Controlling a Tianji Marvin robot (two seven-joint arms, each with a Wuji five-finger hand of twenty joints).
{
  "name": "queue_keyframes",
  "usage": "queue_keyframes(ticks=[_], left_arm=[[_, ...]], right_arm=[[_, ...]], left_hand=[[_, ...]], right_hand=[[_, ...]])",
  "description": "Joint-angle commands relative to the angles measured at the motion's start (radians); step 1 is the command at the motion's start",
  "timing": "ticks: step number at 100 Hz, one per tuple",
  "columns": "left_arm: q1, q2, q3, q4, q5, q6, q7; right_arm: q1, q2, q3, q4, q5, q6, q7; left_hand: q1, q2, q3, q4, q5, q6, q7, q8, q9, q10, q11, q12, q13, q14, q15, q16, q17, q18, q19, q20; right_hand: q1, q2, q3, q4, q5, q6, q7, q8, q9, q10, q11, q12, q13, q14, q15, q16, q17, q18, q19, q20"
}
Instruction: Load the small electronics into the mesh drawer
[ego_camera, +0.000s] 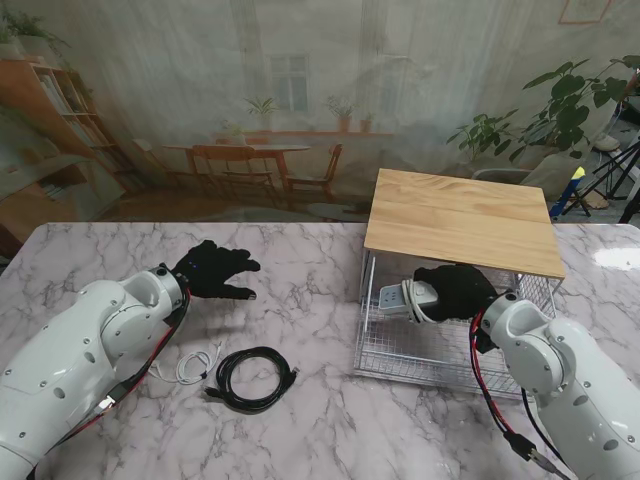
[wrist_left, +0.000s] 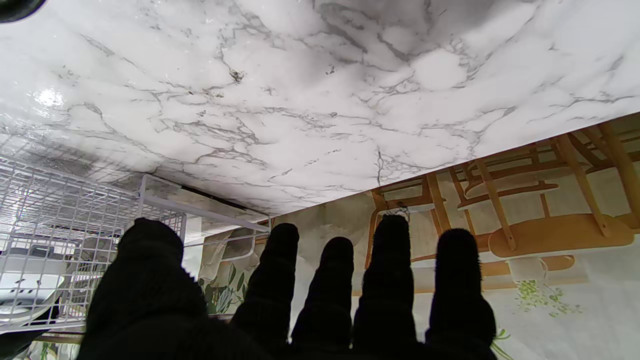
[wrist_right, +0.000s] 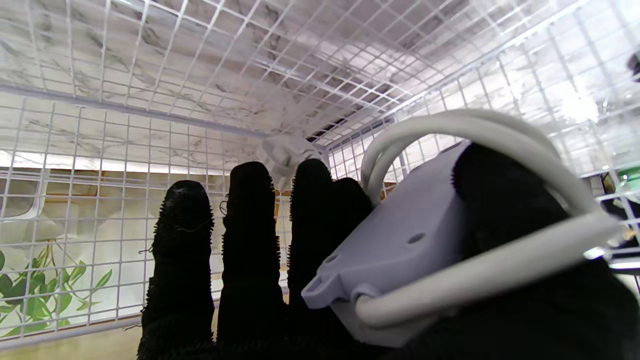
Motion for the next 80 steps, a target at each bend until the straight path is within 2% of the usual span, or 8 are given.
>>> queue_keyframes(ticks=[1,10,17,25,35,47,61,80], left_arm=[[0.001,0.000,0.004,0.004,0.001,0.001,-0.011],[0.001,0.000,0.005,0.005,0.003,0.000,-0.010],[0.001,0.001,0.005,0.005,0.004,-0.001,-0.011],[0.001,0.001,0.005,0.005,0.006,-0.002,-0.012],[0.000,0.002,0.005,0.005,0.009,-0.003,-0.012],[-0.003,0.002,0.008,0.008,0.010,-0.003,-0.009],[-0.005,0.002,0.013,0.010,0.011,-0.003,-0.011],[-0.007,0.003,0.014,0.011,0.016,-0.005,-0.008]], right_arm=[[0.019,0.006,-0.010,0.016,-0.020,0.004,0.007],[0.031,0.010,-0.026,0.037,-0.048,0.003,0.009],[0.036,0.013,-0.034,0.049,-0.066,0.002,0.008],[0.040,0.017,-0.038,0.058,-0.089,-0.002,0.007],[0.039,0.022,-0.035,0.055,-0.121,-0.007,0.021],[0.032,0.025,-0.031,0.046,-0.143,-0.003,0.035],[0.028,0.028,-0.032,0.040,-0.167,0.008,0.046],[0.020,0.028,-0.033,0.018,-0.165,0.045,0.087]], left_hand=[[0.001,0.040,0.002,0.017,-0.003,0.015,-0.012,0.004,-0.013,-0.008,0.009,0.013,-0.006,-0.007,0.006,0.008,-0.017,-0.013,0.009,0.009],[0.002,0.040,0.003,0.017,-0.004,0.015,-0.012,0.003,-0.012,-0.007,0.009,0.013,-0.006,-0.008,0.006,0.008,-0.017,-0.013,0.009,0.009],[0.001,0.040,0.002,0.017,-0.004,0.014,-0.012,0.003,-0.012,-0.007,0.009,0.014,-0.007,-0.008,0.006,0.008,-0.017,-0.013,0.009,0.009],[0.001,0.040,0.002,0.017,-0.005,0.016,-0.012,0.003,-0.013,-0.008,0.009,0.013,-0.006,-0.009,0.006,0.008,-0.017,-0.014,0.009,0.009],[0.000,0.040,0.002,0.017,-0.007,0.016,-0.013,0.003,-0.013,-0.008,0.009,0.013,-0.006,-0.007,0.006,0.008,-0.017,-0.014,0.009,0.009],[0.000,0.042,0.002,0.017,-0.008,0.015,-0.014,0.002,-0.013,-0.009,0.009,0.013,-0.006,-0.008,0.006,0.008,-0.017,-0.014,0.009,0.008],[-0.001,0.041,0.002,0.017,-0.009,0.017,-0.014,0.002,-0.015,-0.008,0.008,0.013,-0.007,-0.010,0.005,0.007,-0.018,-0.013,0.008,0.008],[-0.001,0.041,0.002,0.017,-0.011,0.016,-0.015,0.002,-0.015,-0.008,0.009,0.013,-0.007,-0.008,0.005,0.007,-0.019,-0.014,0.006,0.007]], right_hand=[[0.149,0.144,0.152,0.041,-0.031,-0.457,0.028,0.033,-0.037,-0.038,-0.032,-0.013,-0.023,0.003,-0.078,-0.012,-0.022,-0.031,0.004,0.008],[0.079,0.104,0.167,0.033,-0.083,-0.433,0.028,0.027,-0.091,-0.038,-0.031,-0.017,-0.044,0.000,-0.085,-0.019,-0.033,-0.039,0.000,0.005],[-0.027,0.058,0.254,0.028,-0.095,-0.384,-0.033,0.052,-0.131,-0.036,-0.028,-0.020,-0.063,-0.003,-0.084,-0.020,-0.039,-0.041,-0.001,0.002],[-0.152,0.014,0.350,0.108,-0.115,-0.304,-0.153,0.167,-0.183,-0.022,-0.026,-0.021,-0.086,-0.003,-0.087,-0.023,-0.046,-0.042,-0.001,0.000],[-0.244,-0.029,0.357,0.096,-0.160,-0.186,-0.214,0.138,-0.277,0.025,-0.021,-0.018,-0.115,0.009,-0.111,-0.038,-0.063,-0.037,-0.006,0.000],[-0.265,-0.021,0.185,0.088,-0.191,-0.087,-0.311,0.063,-0.372,0.070,-0.031,-0.029,-0.117,0.063,-0.226,-0.121,-0.089,-0.018,-0.023,-0.002],[-0.323,-0.013,0.044,0.097,-0.235,-0.008,-0.452,-0.026,-0.464,0.119,-0.095,-0.060,-0.185,0.106,-0.257,-0.137,-0.123,0.005,-0.053,-0.011],[-0.487,-0.054,0.128,0.085,-0.317,0.070,-0.618,-0.115,-0.593,0.175,-0.213,-0.119,-0.325,0.172,-0.296,-0.163,-0.206,0.056,-0.141,-0.054]])
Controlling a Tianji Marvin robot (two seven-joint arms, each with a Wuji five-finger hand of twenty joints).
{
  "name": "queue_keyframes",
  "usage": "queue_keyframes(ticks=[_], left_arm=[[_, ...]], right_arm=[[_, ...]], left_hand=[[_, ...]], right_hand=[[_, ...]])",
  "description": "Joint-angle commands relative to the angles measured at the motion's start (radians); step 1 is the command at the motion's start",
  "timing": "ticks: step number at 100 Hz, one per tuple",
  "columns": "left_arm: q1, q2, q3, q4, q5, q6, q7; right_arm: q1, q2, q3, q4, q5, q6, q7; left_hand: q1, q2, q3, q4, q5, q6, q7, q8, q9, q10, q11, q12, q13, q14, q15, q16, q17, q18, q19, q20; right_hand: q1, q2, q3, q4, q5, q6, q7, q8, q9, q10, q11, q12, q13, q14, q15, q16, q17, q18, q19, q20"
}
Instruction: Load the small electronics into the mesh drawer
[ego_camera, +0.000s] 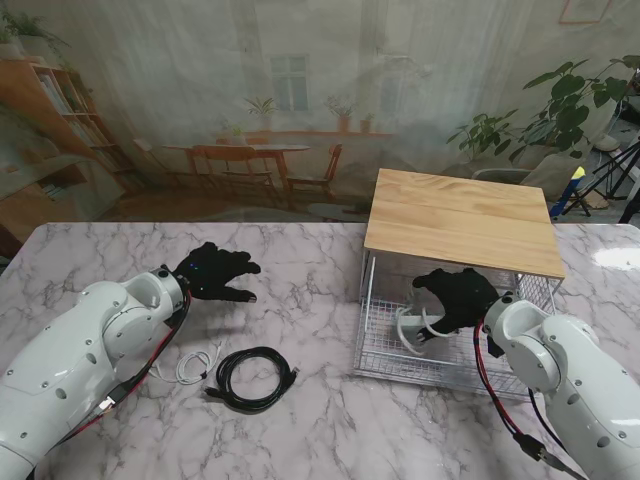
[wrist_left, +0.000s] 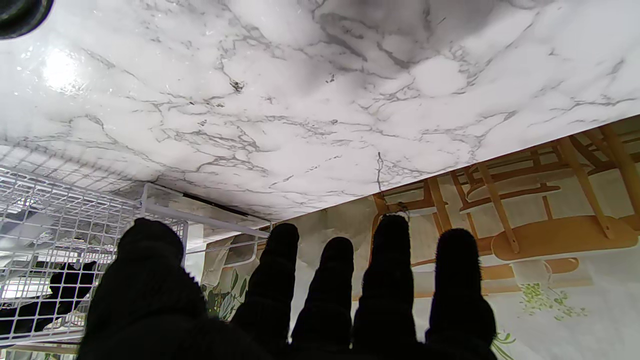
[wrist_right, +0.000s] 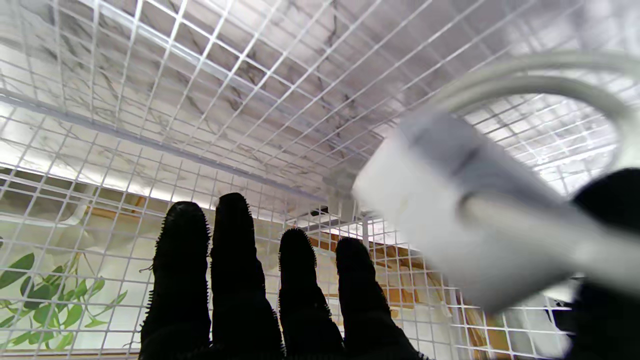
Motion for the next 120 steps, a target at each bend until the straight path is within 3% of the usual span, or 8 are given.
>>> queue_keyframes(ticks=[1,21,40,51,66,79,105,120], left_arm=[[-0.004,0.001,0.003,0.004,0.003,-0.004,-0.010],[-0.003,0.001,0.002,0.004,0.007,-0.005,-0.011],[-0.004,0.002,0.002,0.004,0.008,-0.006,-0.012],[-0.008,0.002,0.005,0.007,0.009,-0.008,-0.012],[-0.010,0.003,0.007,0.008,0.013,-0.011,-0.012],[-0.011,0.003,0.007,0.009,0.018,-0.012,-0.008],[-0.014,0.004,0.007,0.011,0.024,-0.016,-0.005],[-0.015,0.005,0.007,0.012,0.029,-0.018,-0.002]], right_arm=[[-0.007,0.002,0.000,-0.015,0.000,0.020,0.014],[-0.017,0.003,0.009,-0.031,-0.003,0.028,0.037],[-0.024,0.006,0.033,-0.036,0.040,-0.018,0.072],[-0.024,0.007,0.045,-0.030,0.062,-0.057,0.073],[-0.025,0.012,0.058,-0.033,0.071,-0.098,0.102],[-0.029,0.015,0.053,-0.035,-0.022,-0.096,0.071],[-0.020,0.020,0.036,-0.016,-0.129,-0.118,-0.017],[-0.018,0.020,0.047,-0.010,-0.087,-0.149,-0.001]], left_hand=[[-0.001,0.042,0.002,0.017,-0.011,0.017,-0.015,0.002,-0.015,-0.008,0.009,0.013,-0.007,-0.008,0.005,0.007,-0.019,-0.014,0.006,0.007],[-0.001,0.041,0.002,0.017,-0.012,0.018,-0.015,0.001,-0.014,-0.009,0.009,0.013,-0.006,-0.008,0.006,0.007,-0.018,-0.013,0.006,0.007],[0.001,0.042,0.003,0.017,-0.013,0.018,-0.015,0.001,-0.014,-0.008,0.009,0.013,-0.005,-0.009,0.006,0.007,-0.018,-0.014,0.006,0.006],[0.001,0.042,0.002,0.017,-0.012,0.017,-0.015,0.001,-0.014,-0.009,0.010,0.013,-0.005,-0.007,0.006,0.008,-0.018,-0.013,0.007,0.007],[0.000,0.042,0.002,0.017,-0.013,0.017,-0.015,0.001,-0.014,-0.010,0.010,0.013,-0.004,-0.010,0.007,0.008,-0.017,-0.014,0.007,0.007],[0.001,0.042,0.003,0.017,-0.013,0.018,-0.015,0.001,-0.015,-0.010,0.010,0.013,-0.004,-0.010,0.006,0.008,-0.018,-0.014,0.007,0.006],[0.002,0.043,0.003,0.017,-0.014,0.017,-0.015,0.001,-0.015,-0.011,0.011,0.013,-0.003,-0.010,0.007,0.008,-0.018,-0.014,0.007,0.006],[0.001,0.043,0.002,0.017,-0.015,0.016,-0.015,0.000,-0.015,-0.011,0.012,0.013,-0.002,-0.010,0.007,0.008,-0.018,-0.014,0.006,0.006]], right_hand=[[-0.068,-0.018,0.040,0.007,-0.041,0.047,-0.026,-0.023,-0.047,0.031,-0.039,-0.020,-0.043,0.038,-0.078,-0.012,-0.028,0.043,-0.025,-0.018],[-0.057,0.003,0.063,0.013,-0.040,0.048,-0.060,-0.029,-0.081,0.019,-0.046,-0.022,-0.078,0.021,-0.089,-0.019,-0.056,0.045,-0.051,-0.028],[0.299,-0.035,0.001,0.158,-0.043,0.072,-0.115,0.041,-0.107,0.012,-0.020,-0.017,-0.086,0.008,-0.087,-0.031,-0.064,0.050,-0.072,-0.025],[0.234,-0.143,0.415,0.193,-0.048,0.078,-0.162,0.100,-0.116,0.005,-0.016,-0.019,-0.091,0.005,-0.088,-0.033,-0.073,0.063,-0.089,-0.021],[0.221,-0.168,0.591,0.247,-0.039,0.060,-0.171,0.124,-0.115,-0.004,-0.044,-0.030,-0.111,-0.002,-0.094,-0.038,-0.093,0.073,-0.113,-0.022],[0.065,0.058,0.047,0.055,0.003,0.043,-0.118,0.166,-0.108,-0.003,0.019,-0.003,-0.088,-0.010,-0.087,-0.037,-0.073,0.062,-0.108,-0.002],[0.086,-0.023,-0.045,0.024,-0.019,0.045,-0.062,0.192,-0.108,0.005,0.138,0.042,-0.015,-0.038,-0.070,-0.024,-0.006,-0.005,-0.028,0.019],[0.207,-0.108,0.434,0.160,-0.033,0.052,-0.052,0.168,-0.109,-0.009,0.117,0.028,-0.034,-0.049,-0.075,-0.032,-0.038,0.014,-0.039,0.004]])
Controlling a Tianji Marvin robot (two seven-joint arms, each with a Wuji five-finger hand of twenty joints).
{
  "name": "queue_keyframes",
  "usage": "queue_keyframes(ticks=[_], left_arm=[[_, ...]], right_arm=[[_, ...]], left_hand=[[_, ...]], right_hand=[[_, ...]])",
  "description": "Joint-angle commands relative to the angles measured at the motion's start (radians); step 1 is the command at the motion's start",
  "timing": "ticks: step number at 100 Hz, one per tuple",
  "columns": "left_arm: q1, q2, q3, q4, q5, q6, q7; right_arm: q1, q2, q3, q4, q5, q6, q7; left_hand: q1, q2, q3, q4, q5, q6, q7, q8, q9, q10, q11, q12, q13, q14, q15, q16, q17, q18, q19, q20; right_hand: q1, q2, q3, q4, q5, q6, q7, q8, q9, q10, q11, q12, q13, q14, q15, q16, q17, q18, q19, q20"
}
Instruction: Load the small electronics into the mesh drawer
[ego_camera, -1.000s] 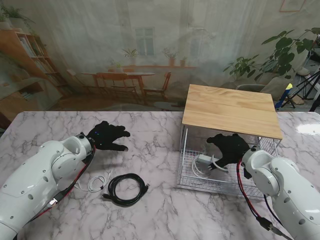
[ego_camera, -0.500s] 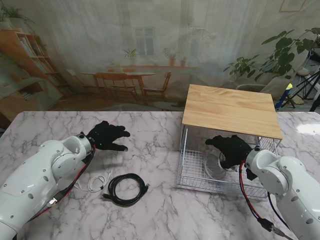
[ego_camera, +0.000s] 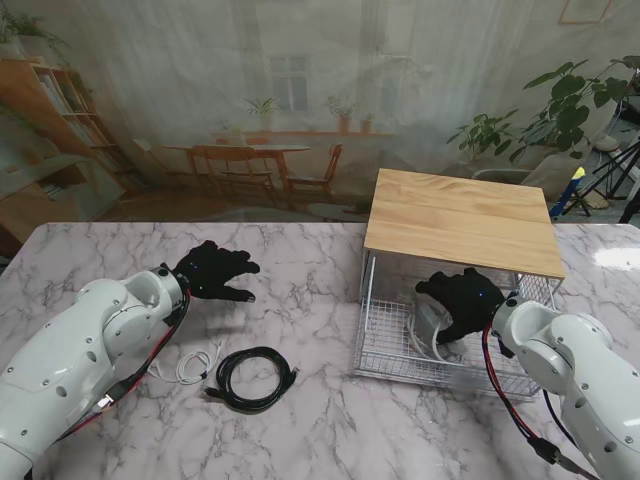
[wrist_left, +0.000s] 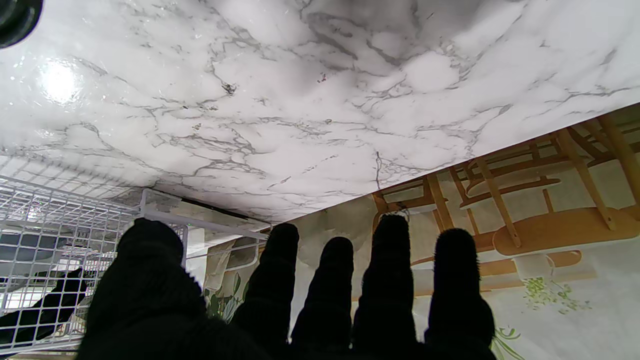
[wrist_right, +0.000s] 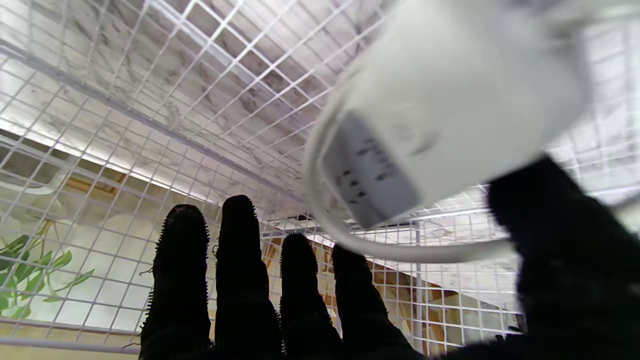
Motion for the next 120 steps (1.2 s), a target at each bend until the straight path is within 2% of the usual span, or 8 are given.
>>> queue_keyframes(ticks=[1,26,45,55,61,65,88,120], left_arm=[[-0.003,0.001,0.002,0.004,0.004,-0.004,-0.010],[-0.002,0.002,-0.001,0.005,0.009,-0.005,-0.006],[0.000,0.002,-0.004,0.003,0.014,-0.005,-0.004],[0.001,0.002,-0.004,0.004,0.014,-0.005,-0.003],[0.001,0.002,-0.005,0.004,0.014,-0.005,-0.002],[0.001,0.002,-0.005,0.004,0.014,-0.005,-0.002],[0.003,0.003,-0.011,0.003,0.022,-0.010,0.000],[0.003,0.003,-0.013,0.006,0.022,-0.010,0.009]], right_arm=[[0.002,0.002,0.005,0.010,0.039,-0.010,0.017],[-0.005,0.001,0.014,0.002,0.077,-0.006,0.046],[-0.021,-0.001,0.030,-0.023,0.102,0.002,0.075],[-0.027,0.002,0.037,-0.036,0.108,-0.006,0.110],[-0.030,0.004,0.040,-0.046,0.108,-0.002,0.137],[-0.032,0.004,0.042,-0.051,0.101,0.001,0.142],[-0.066,0.005,0.080,-0.086,0.079,-0.021,0.144],[-0.133,-0.005,0.143,-0.150,0.164,-0.004,0.147]], left_hand=[[0.001,0.043,0.002,0.017,-0.015,0.017,-0.012,0.000,-0.014,-0.010,0.012,0.013,-0.002,-0.009,0.007,0.008,-0.018,-0.005,0.006,0.006],[0.001,0.043,0.002,0.017,-0.014,0.017,-0.012,0.000,-0.015,-0.010,0.012,0.013,0.000,-0.009,0.007,0.009,-0.017,-0.005,0.007,0.006],[0.002,0.043,0.002,0.017,-0.015,0.017,-0.012,0.000,-0.015,-0.011,0.012,0.013,-0.001,-0.008,0.007,0.009,-0.018,-0.005,0.007,0.006],[0.002,0.044,0.002,0.017,-0.015,0.016,-0.012,0.000,-0.016,-0.010,0.012,0.013,-0.002,-0.009,0.007,0.008,-0.018,-0.005,0.006,0.005],[0.001,0.043,0.002,0.017,-0.016,0.016,-0.012,0.000,-0.015,-0.009,0.012,0.013,-0.001,-0.009,0.007,0.008,-0.018,-0.005,0.006,0.005],[0.002,0.044,0.003,0.018,-0.016,0.016,-0.012,0.000,-0.015,-0.010,0.012,0.013,0.000,-0.010,0.007,0.009,-0.018,-0.005,0.006,0.005],[0.002,0.043,0.002,0.018,-0.016,0.016,-0.012,0.000,-0.014,-0.010,0.012,0.013,0.000,-0.009,0.007,0.009,-0.017,-0.004,0.007,0.005],[0.004,0.043,0.002,0.018,-0.017,0.017,-0.013,-0.001,-0.014,-0.011,0.013,0.013,-0.004,-0.011,0.006,0.008,-0.018,-0.005,0.007,0.005]], right_hand=[[0.041,-0.073,0.254,0.063,-0.027,0.018,0.009,-0.013,-0.029,-0.005,-0.003,-0.011,-0.022,-0.008,-0.054,-0.005,-0.025,0.019,-0.003,-0.005],[0.007,-0.093,0.279,0.080,-0.045,0.023,-0.029,-0.026,-0.036,-0.015,-0.046,-0.029,-0.041,-0.007,-0.059,-0.010,-0.042,0.061,-0.029,0.000],[-0.015,-0.066,0.448,0.198,-0.011,0.025,-0.028,-0.001,-0.015,-0.018,-0.030,-0.018,-0.055,-0.013,-0.063,-0.014,-0.057,0.073,-0.051,0.012],[-0.061,-0.044,0.365,0.180,-0.008,0.026,-0.043,0.005,-0.019,-0.016,-0.040,-0.022,-0.075,-0.011,-0.068,-0.017,-0.067,0.076,-0.072,0.011],[-0.140,0.073,0.023,0.024,-0.008,0.028,-0.079,0.007,-0.030,-0.010,-0.056,-0.028,-0.094,-0.004,-0.072,-0.021,-0.075,0.078,-0.089,0.011],[-0.147,0.104,-0.088,0.001,-0.007,0.029,-0.099,0.008,-0.033,-0.007,-0.055,-0.028,-0.093,-0.004,-0.071,-0.021,-0.071,0.073,-0.091,0.013],[-0.090,0.082,-0.066,0.018,0.005,0.031,-0.126,0.008,-0.035,-0.009,-0.051,-0.027,-0.090,0.000,-0.070,-0.020,-0.061,0.064,-0.089,0.009],[-0.089,0.197,-0.175,0.005,0.023,-0.002,-0.153,-0.003,-0.003,-0.014,-0.078,-0.036,-0.081,0.010,-0.067,-0.017,-0.061,0.059,-0.080,0.008]])
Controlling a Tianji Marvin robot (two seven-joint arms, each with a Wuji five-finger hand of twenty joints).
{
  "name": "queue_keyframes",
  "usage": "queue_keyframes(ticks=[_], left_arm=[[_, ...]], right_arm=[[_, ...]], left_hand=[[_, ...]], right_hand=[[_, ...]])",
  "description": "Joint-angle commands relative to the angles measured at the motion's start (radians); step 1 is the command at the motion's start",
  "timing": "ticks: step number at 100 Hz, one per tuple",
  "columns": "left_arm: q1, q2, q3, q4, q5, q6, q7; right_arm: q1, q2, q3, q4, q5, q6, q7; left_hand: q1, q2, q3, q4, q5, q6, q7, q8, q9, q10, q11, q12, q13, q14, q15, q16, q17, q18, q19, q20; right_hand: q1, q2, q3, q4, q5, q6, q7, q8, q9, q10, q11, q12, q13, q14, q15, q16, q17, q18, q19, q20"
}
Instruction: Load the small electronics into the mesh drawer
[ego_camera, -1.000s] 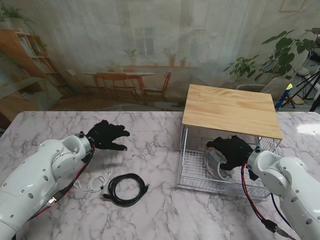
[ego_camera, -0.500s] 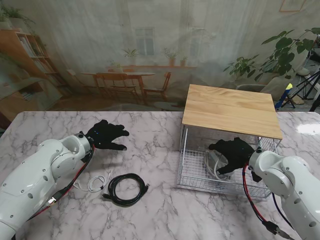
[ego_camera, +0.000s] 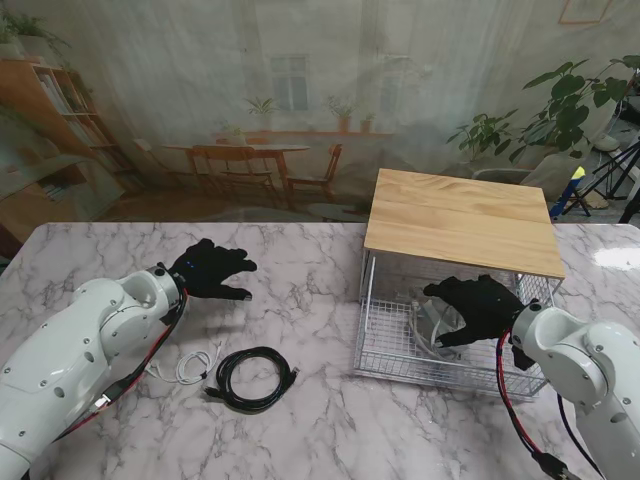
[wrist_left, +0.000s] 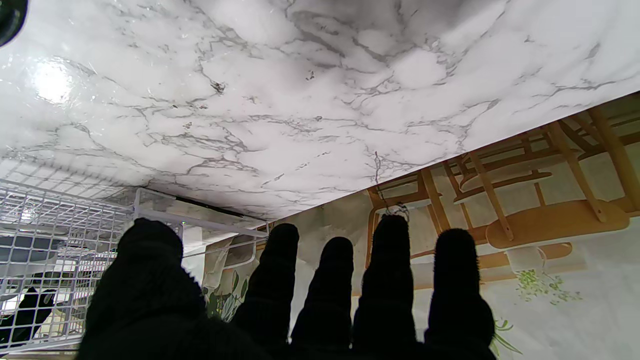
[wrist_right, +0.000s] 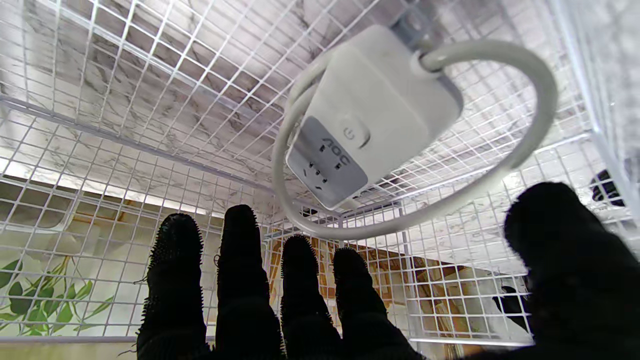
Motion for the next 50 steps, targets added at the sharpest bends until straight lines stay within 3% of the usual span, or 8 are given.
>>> queue_keyframes(ticks=[1,30,50], left_arm=[[-0.004,0.000,0.003,0.005,0.001,-0.003,-0.011],[-0.006,0.000,0.007,0.007,-0.001,-0.007,-0.009],[0.012,-0.004,0.007,-0.004,-0.018,-0.018,0.006]], right_arm=[[-0.016,-0.003,0.006,-0.018,-0.009,0.003,0.001],[-0.077,-0.008,0.061,-0.115,0.038,-0.015,0.016],[-0.158,-0.021,0.102,-0.202,0.070,-0.007,-0.027]], left_hand=[[0.003,0.043,0.002,0.018,-0.016,0.018,-0.012,-0.001,-0.014,-0.010,0.013,0.013,-0.004,-0.010,0.006,0.008,-0.018,-0.006,0.007,0.005],[0.007,0.041,0.003,0.018,-0.015,0.019,-0.011,0.000,-0.006,-0.010,0.016,0.014,-0.004,-0.008,0.006,0.007,-0.016,-0.005,0.008,0.005],[0.011,0.038,0.003,0.018,-0.007,0.022,-0.008,0.001,0.051,-0.015,0.065,0.056,-0.005,-0.011,0.006,0.007,-0.015,-0.008,0.011,0.006]], right_hand=[[0.010,0.030,-0.019,-0.017,0.022,-0.002,-0.025,0.007,-0.002,0.000,-0.020,-0.011,-0.008,0.021,-0.067,-0.009,-0.002,0.019,-0.006,0.007],[0.028,0.044,-0.048,-0.013,0.055,-0.007,-0.012,0.002,0.015,0.000,-0.032,-0.015,-0.001,0.032,-0.064,-0.006,0.004,0.020,0.000,0.007],[0.042,0.053,-0.071,-0.011,0.079,-0.028,0.002,-0.009,0.040,-0.003,-0.052,-0.021,-0.006,0.084,-0.064,0.001,0.005,0.028,-0.004,0.001]])
